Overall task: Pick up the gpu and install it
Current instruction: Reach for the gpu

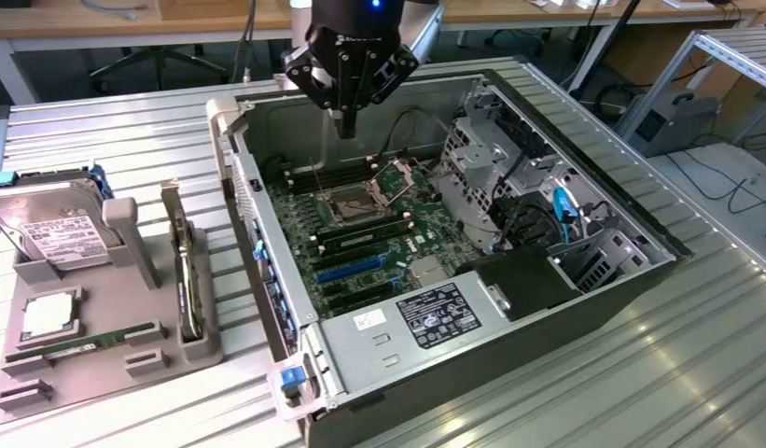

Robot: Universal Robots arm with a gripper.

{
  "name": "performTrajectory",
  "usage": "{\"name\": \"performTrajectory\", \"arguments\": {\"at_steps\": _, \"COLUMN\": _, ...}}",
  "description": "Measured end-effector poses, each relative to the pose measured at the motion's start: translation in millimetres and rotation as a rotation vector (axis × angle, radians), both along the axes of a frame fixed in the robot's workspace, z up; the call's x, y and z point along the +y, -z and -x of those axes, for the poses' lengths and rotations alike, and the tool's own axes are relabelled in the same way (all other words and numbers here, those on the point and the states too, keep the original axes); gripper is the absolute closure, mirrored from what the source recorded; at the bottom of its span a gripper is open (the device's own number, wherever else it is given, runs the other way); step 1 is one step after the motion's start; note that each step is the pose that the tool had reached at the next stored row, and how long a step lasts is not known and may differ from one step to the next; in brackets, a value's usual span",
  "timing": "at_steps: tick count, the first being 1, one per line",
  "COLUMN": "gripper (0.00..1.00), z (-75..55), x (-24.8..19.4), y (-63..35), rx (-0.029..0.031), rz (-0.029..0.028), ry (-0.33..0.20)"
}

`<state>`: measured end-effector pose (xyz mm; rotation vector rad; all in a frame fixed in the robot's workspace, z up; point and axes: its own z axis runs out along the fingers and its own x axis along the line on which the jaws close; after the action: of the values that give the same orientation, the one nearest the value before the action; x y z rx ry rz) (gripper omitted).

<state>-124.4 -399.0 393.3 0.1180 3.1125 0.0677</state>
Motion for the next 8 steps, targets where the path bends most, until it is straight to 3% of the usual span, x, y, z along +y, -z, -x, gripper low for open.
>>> {"name": "performTrajectory", "arguments": {"at_steps": 8, "gripper": 0.89, "z": 5.5, "x": 0.0, "y": 0.0, "rx": 0.0, "rz": 0.0, "ry": 0.0}}
